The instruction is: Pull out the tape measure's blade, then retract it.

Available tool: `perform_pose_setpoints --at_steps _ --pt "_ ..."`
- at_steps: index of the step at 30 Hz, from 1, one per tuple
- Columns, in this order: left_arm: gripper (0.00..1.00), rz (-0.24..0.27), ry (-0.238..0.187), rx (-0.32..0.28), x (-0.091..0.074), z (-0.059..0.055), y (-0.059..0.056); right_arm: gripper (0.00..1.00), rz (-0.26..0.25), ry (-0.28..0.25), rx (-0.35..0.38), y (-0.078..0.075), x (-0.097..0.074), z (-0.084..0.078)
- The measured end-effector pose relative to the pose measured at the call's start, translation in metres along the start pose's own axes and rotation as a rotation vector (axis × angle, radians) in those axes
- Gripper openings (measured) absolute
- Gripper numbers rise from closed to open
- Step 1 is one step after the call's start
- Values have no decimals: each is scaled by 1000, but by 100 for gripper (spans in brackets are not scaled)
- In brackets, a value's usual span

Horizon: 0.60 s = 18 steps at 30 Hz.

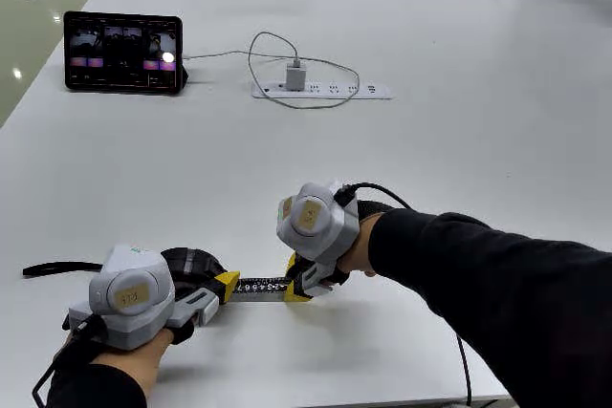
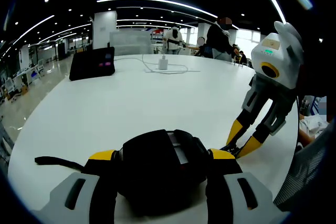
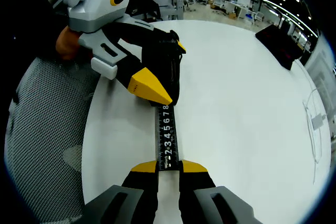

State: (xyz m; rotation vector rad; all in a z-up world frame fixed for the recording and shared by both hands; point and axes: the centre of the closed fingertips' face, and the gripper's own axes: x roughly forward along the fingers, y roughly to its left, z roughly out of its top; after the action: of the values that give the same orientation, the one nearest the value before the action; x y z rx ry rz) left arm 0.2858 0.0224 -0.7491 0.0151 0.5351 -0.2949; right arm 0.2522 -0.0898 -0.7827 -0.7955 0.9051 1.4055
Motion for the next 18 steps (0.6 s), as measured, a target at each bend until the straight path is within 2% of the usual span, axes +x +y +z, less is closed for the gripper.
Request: perform_pose_setpoints --at_steps 18 --pt "64 0 1 1 0 0 0 11 -2 -7 -1 2 2 4"
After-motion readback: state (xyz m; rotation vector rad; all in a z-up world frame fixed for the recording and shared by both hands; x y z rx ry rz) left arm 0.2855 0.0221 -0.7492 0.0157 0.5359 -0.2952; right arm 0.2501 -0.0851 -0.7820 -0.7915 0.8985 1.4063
